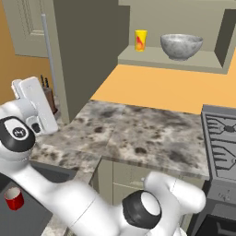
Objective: Pick the mug and place it in the sink. Pick the bowl and place it in the open cabinet and then close the cabinet.
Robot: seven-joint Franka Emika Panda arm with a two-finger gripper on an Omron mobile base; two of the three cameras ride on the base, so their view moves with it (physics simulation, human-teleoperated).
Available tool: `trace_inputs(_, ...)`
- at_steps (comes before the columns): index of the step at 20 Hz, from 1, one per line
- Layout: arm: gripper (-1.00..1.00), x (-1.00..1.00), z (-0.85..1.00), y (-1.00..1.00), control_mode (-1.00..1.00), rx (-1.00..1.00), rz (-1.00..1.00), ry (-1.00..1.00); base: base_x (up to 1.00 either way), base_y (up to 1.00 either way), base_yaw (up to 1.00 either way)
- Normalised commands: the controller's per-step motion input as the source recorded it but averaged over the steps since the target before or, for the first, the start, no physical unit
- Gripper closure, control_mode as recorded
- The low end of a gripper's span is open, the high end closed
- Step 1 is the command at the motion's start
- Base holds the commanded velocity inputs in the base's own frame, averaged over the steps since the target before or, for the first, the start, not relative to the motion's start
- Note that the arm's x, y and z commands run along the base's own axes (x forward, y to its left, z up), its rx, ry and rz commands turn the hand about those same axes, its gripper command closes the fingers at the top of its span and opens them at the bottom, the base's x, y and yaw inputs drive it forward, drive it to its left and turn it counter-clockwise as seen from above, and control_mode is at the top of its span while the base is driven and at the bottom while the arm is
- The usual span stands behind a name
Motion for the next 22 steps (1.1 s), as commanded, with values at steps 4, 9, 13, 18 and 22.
trace_inputs(4,-1.0,0.0,-0.05,0.0,-1.0,0.0,-0.26,-0.07,0.0,0.0,0.0)
trace_inputs(9,-1.0,0.0,-0.04,-0.01,-1.0,0.0,-0.27,-0.02,0.0,0.0,0.0)
trace_inputs(13,-1.0,0.0,0.0,0.0,-1.0,0.0,-0.26,-0.07,0.0,0.0,0.0)
trace_inputs(18,-1.0,0.0,0.0,0.0,-1.0,0.0,-0.21,-0.11,0.0,0.0,0.0)
trace_inputs(22,-1.0,0.0,0.0,0.0,-1.0,0.0,-0.18,-0.09,0.0,0.0,0.0)
